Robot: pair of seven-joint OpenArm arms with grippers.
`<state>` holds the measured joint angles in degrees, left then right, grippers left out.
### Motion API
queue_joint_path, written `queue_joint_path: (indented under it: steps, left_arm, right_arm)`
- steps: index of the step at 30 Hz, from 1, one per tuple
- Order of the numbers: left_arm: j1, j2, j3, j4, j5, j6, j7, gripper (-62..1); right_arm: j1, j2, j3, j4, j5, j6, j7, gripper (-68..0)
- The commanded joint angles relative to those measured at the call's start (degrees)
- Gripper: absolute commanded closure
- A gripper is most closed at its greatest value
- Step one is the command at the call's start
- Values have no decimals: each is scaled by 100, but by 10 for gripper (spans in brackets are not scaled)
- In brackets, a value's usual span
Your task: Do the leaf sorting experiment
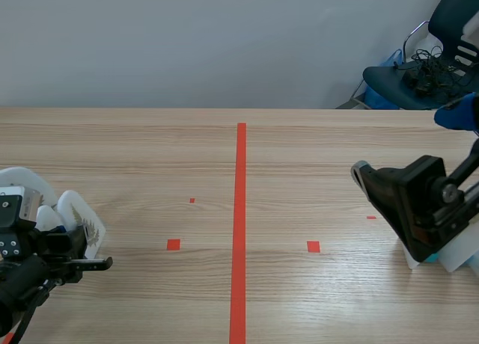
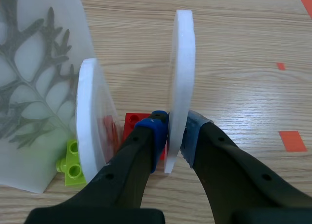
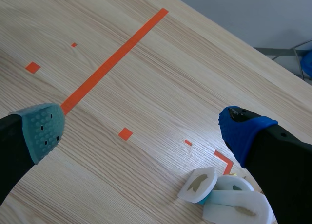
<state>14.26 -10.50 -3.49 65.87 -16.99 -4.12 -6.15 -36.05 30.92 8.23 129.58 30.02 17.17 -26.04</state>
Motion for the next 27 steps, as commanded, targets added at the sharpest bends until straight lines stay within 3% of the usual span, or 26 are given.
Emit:
queue_joint_path:
  steps: [1,5,7,14,25,27]
  left_arm:
    - [-15,-63,-72,122,-20,13,-96,-66]
    - [-15,-153,-72,122,-20,9,-186,-73]
    - [-13,-179,-72,122,-17,-24,-179,-113]
    - [101,-223,-72,516,-20,-181,-131,-359]
    - [916,-634,-289,3335,-46,-203,654,-376]
    - [1108,-734,-354,3869,-166,-247,890,-419]
  right_arm:
    - [66,-2,70,-4,22,-22,42,-679]
    - [66,-2,70,-4,22,-22,42,-679]
    - [66,-2,70,-4,22,-22,42,-679]
    - [66,-2,70,-4,20,-22,42,-679]
    - [66,-2,70,-4,20,-20,42,-679]
    - [66,-2,70,-4,20,-22,44,-679]
